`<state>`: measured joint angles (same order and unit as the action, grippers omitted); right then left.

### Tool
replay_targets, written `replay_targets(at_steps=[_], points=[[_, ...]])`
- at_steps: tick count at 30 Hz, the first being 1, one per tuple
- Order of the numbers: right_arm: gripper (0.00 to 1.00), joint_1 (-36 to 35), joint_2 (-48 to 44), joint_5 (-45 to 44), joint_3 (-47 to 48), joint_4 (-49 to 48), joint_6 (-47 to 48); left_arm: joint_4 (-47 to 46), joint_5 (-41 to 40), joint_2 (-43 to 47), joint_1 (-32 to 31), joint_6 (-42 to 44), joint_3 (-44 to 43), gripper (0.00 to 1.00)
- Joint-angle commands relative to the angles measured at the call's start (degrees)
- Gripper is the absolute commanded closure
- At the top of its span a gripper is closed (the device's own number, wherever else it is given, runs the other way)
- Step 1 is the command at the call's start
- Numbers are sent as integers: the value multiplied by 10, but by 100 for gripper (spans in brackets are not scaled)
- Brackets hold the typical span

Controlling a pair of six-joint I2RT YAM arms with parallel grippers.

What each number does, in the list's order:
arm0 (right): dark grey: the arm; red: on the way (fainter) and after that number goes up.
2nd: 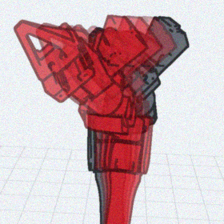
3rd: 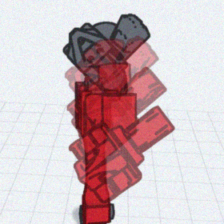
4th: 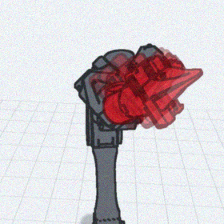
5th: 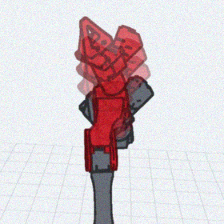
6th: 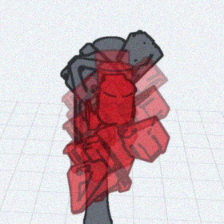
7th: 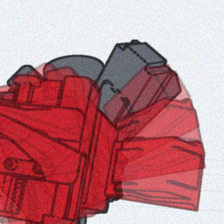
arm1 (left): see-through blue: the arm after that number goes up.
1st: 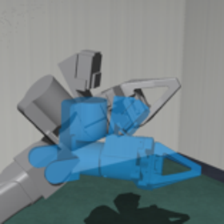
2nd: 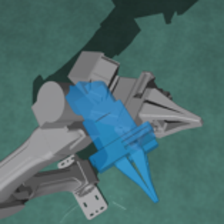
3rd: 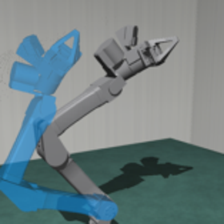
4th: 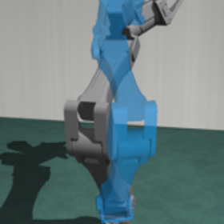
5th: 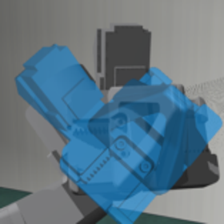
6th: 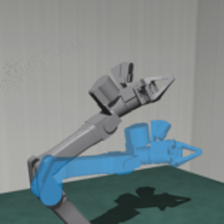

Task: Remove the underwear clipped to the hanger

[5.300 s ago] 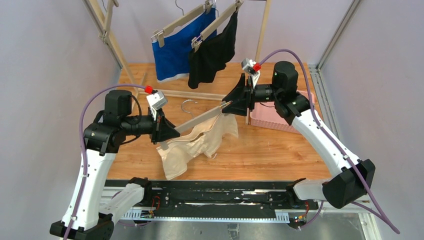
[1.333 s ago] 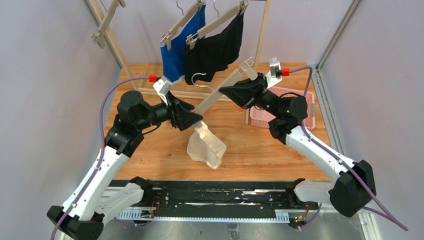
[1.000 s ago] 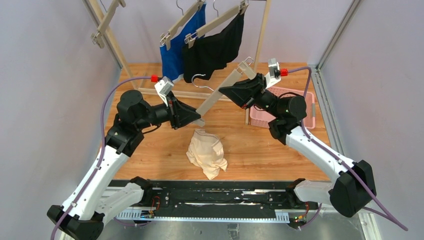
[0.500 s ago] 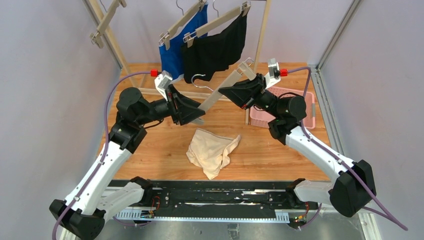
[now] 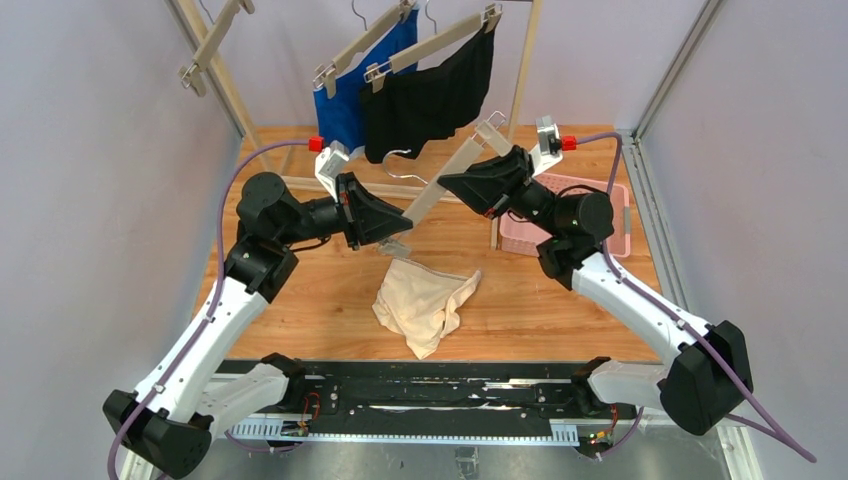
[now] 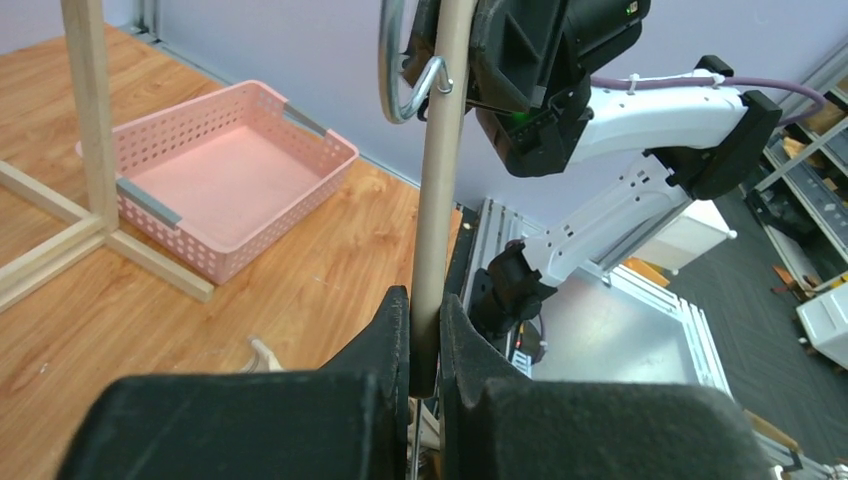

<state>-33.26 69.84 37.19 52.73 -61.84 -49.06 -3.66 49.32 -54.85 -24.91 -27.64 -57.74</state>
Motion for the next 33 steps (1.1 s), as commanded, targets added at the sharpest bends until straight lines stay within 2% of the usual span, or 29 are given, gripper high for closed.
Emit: replay_targets(at_steps=[1,2,3,7,10,15,19,25,33], points=[[58,-6,-20,-16,-8,-5,32,16,-12,24,-3,-2,-23,100],[40,-6,-23,-19,-12,3,36,48,-22,30,-3,19,-38,100],[36,-6,-26,-19,-13,15,41,88,-34,34,-3,44,-58,100],[34,-7,-36,-4,-12,97,84,286,-114,43,-3,151,-142,100],[34,-18,-62,-29,-13,238,170,397,-183,49,-3,198,-196,100],[32,-100,-89,-204,17,552,380,538,-347,69,-3,226,-255,100],[31,-136,-66,-286,31,709,431,617,-481,91,-3,232,-304,100],[29,-186,-11,-301,3,769,445,668,-593,104,-4,231,-377,100],[28,-294,98,-313,5,789,440,744,-761,55,-3,246,-384,100]])
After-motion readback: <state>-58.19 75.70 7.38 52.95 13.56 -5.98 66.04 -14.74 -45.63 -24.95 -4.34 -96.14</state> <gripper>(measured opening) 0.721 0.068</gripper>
